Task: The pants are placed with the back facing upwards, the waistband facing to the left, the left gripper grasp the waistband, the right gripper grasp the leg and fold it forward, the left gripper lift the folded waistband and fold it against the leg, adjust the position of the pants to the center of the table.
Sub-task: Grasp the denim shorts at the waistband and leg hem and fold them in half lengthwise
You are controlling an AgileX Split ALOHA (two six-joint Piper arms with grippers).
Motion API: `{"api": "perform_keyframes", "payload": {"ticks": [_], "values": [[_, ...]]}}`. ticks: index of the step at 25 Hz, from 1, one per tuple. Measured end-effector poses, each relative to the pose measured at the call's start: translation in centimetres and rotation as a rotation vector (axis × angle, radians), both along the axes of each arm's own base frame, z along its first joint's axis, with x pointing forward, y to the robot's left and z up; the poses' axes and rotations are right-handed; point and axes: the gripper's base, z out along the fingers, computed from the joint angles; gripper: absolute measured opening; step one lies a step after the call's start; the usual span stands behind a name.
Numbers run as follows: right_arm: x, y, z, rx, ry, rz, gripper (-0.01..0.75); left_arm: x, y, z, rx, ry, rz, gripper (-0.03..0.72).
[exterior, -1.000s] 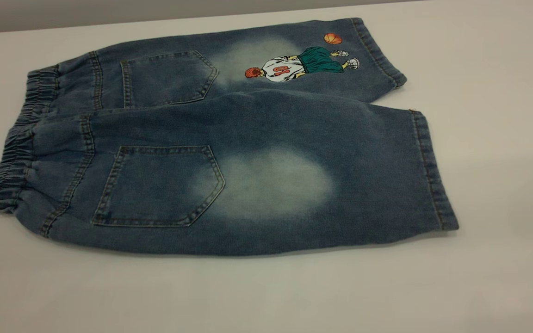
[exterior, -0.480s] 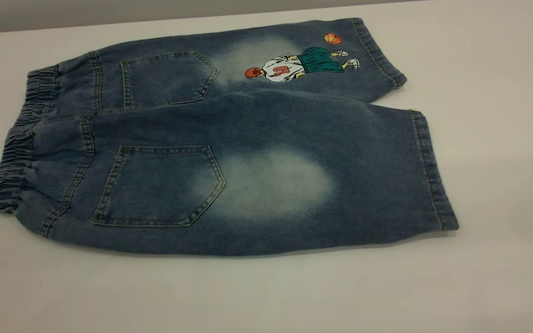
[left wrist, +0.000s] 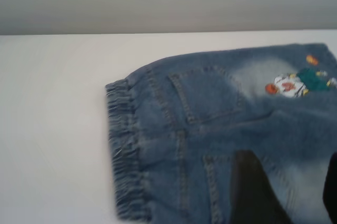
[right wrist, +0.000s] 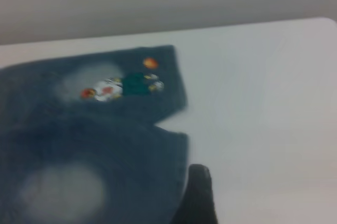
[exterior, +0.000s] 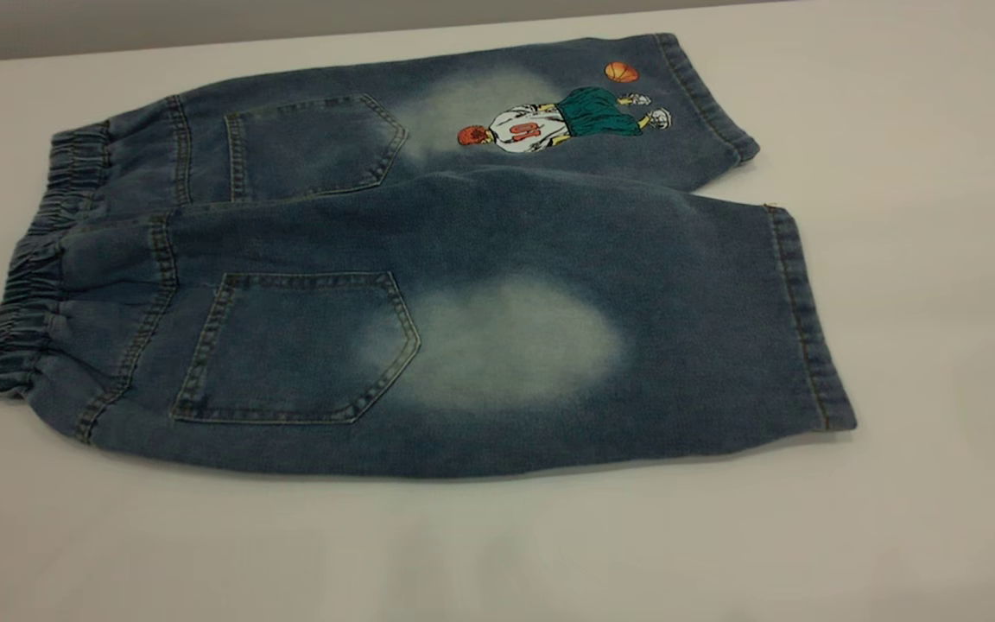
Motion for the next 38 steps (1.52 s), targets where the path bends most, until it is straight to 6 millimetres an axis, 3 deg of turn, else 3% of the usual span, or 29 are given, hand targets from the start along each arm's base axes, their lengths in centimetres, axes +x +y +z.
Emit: {"api": "perform_keyframes", "payload": {"ticks": [7,14,19,28,33,38], "values": [[6.4,1.6,-0.1,0.101,0.055,0.112,0.539,6.8,-0.3,-0.5,-0.169,0.042,0.037,0.321],[11.3,3.7,-3.0,0.241,0.255,0.296,0.539,12.1,0.0,-2.7,-0.187,0.091,0.088,0.321],[14.3,5.3,-5.6,0.372,0.375,0.43,0.539,14.5,0.2,-5.1,-0.178,0.185,0.118,0.321],[19.0,6.4,-12.3,0.554,0.552,0.471,0.539,15.5,0.5,-5.7,-0.147,0.178,0.131,0.321],[19.9,6.9,-16.7,0.638,0.706,0.506,0.539,15.5,0.5,-5.7,-0.148,0.179,0.131,0.321],[19.8,6.2,-20.0,0.687,0.829,0.478,0.539,15.5,0.5,-5.7,-0.148,0.181,0.13,0.321]]}}
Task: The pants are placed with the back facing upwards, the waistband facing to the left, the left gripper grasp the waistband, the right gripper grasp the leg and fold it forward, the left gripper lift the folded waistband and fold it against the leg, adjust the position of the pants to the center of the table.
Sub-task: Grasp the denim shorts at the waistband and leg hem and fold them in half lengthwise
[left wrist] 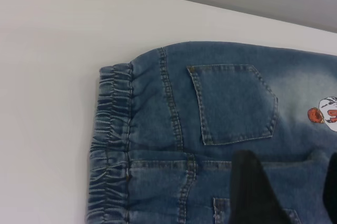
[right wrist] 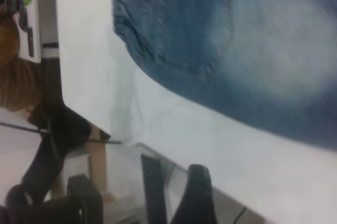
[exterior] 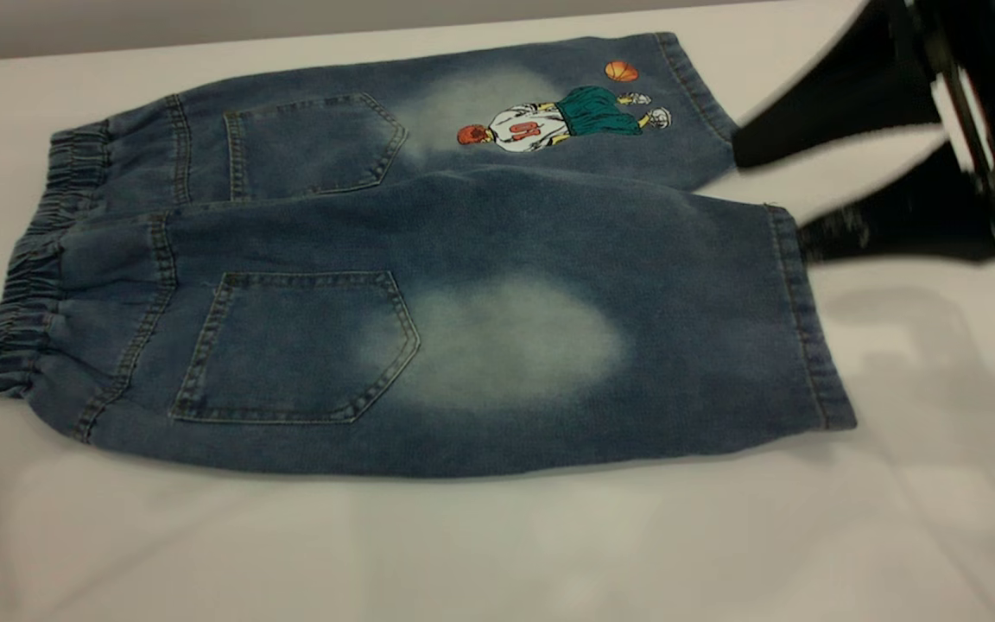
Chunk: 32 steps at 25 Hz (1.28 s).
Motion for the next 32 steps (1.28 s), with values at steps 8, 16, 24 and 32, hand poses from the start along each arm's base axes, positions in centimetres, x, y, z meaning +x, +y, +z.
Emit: {"api": "perform_keyframes", "payload": {"ticks": [8,16,24,32], "values": [[-4.3,-0.1,-2.4,-0.004,0.057,-0.002,0.531,0.0,0.0,0.0,0.0,0.0,0.0,0.321],[-5.3,-1.2,-4.5,-0.147,0.097,-0.159,0.531,0.0,0.0,0.0,-0.008,-0.001,0.004,0.321],[-5.4,-1.0,-7.2,-0.144,0.133,-0.1,0.531,0.0,-0.1,0.0,-0.025,0.003,0.008,0.321],[-3.8,-1.0,-9.0,-0.139,0.158,-0.099,0.531,0.0,-0.1,0.0,-0.025,0.006,0.006,0.321]]}}
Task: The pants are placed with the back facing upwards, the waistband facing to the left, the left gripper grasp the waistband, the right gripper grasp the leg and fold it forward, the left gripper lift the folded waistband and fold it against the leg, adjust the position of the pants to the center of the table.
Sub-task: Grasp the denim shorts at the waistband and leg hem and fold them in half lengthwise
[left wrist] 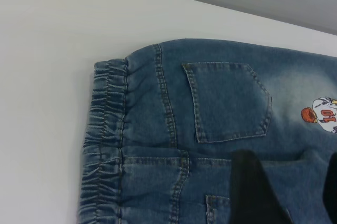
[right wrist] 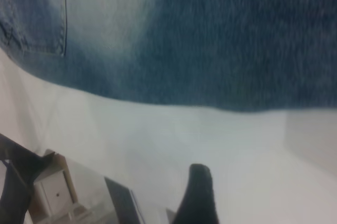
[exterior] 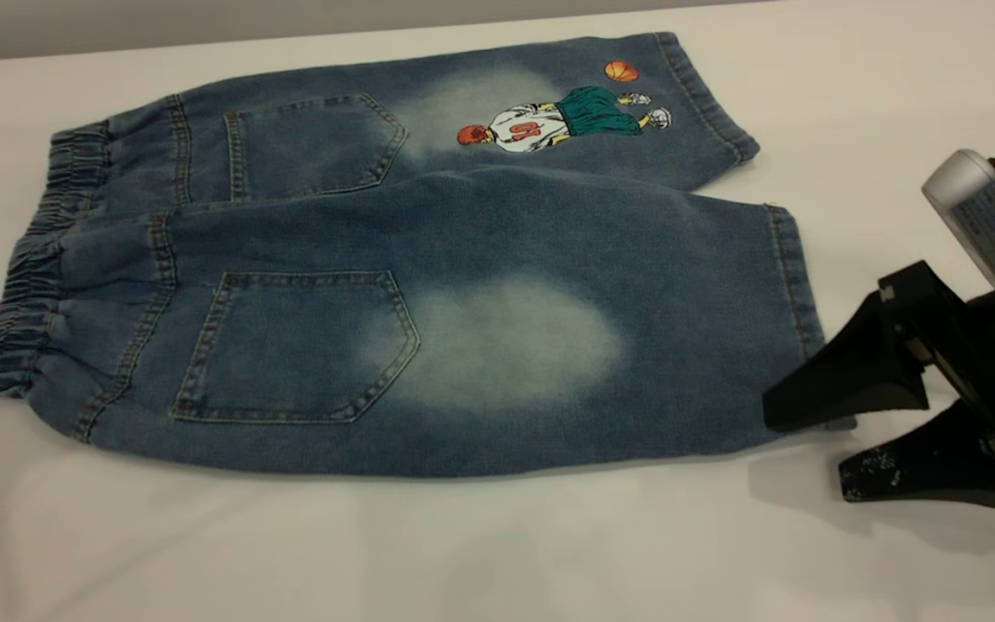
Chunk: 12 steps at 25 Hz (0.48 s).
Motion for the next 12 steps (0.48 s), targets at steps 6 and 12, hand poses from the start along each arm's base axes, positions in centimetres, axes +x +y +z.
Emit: {"api": "perform_keyframes", "payload": {"ticks": [6,12], "values": [[0.9,-0.5,-0.5,-0.002,-0.005,-0.018,0.531,0.0,0.0,0.0,0.0,0.0,0.0,0.321],[1.4,-2.6,-0.6,-0.01,-0.002,-0.113,0.531,0.0,0.0,0.0,0.0,0.0,0.0,0.321]]}}
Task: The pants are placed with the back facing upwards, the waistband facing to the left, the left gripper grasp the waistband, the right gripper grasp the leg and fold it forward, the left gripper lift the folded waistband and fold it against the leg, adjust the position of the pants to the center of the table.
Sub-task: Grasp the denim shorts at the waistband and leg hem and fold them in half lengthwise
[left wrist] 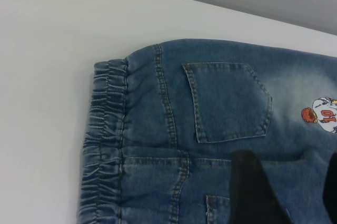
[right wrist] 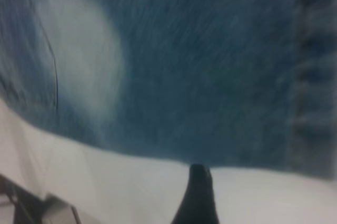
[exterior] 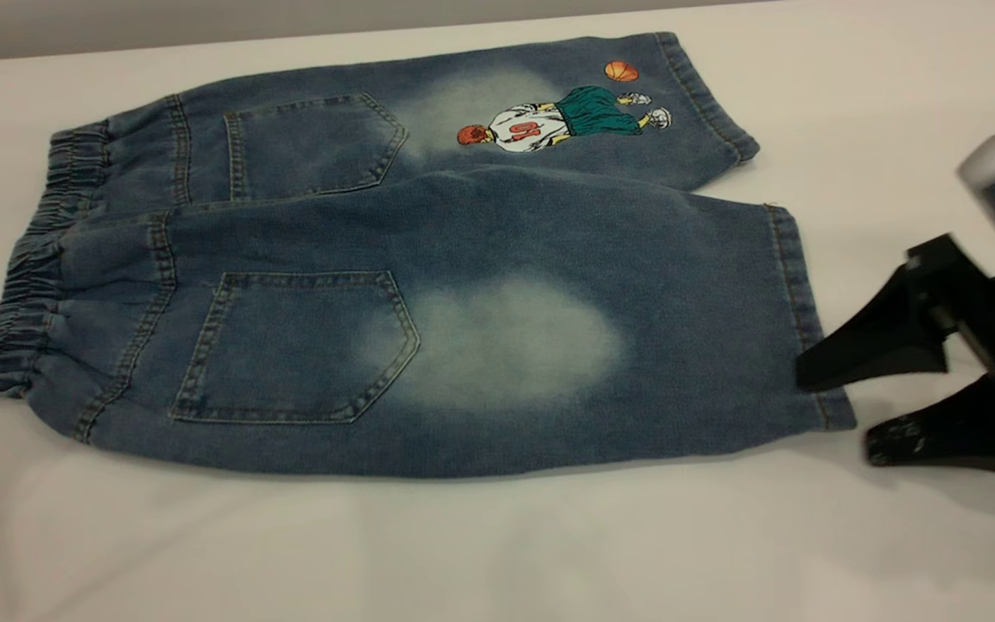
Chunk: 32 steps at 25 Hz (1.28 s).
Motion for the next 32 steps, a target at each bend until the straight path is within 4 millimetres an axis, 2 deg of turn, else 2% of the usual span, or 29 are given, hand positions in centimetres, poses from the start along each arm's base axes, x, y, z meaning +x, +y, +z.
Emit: {"api": "perform_keyframes", "payload": {"ticks": [4,11,19,32], "values": [[0.2,-1.0,0.0,0.0,0.0,-0.047,0.531,0.0,0.0,0.0,0.0,-0.001,0.0,0.321],[0.4,-0.9,0.0,0.011,-0.009,-0.044,0.531,0.0,0.0,0.0,0.0,-0.002,0.001,0.321],[-0.2,-0.3,-1.2,0.121,0.046,-0.048,0.53,0.0,0.0,0.0,0.0,-0.002,0.001,0.321],[2.3,-0.2,-1.0,0.209,-0.04,-0.051,0.528,0.0,0.0,0.0,0.0,-0.001,0.001,0.321]]}}
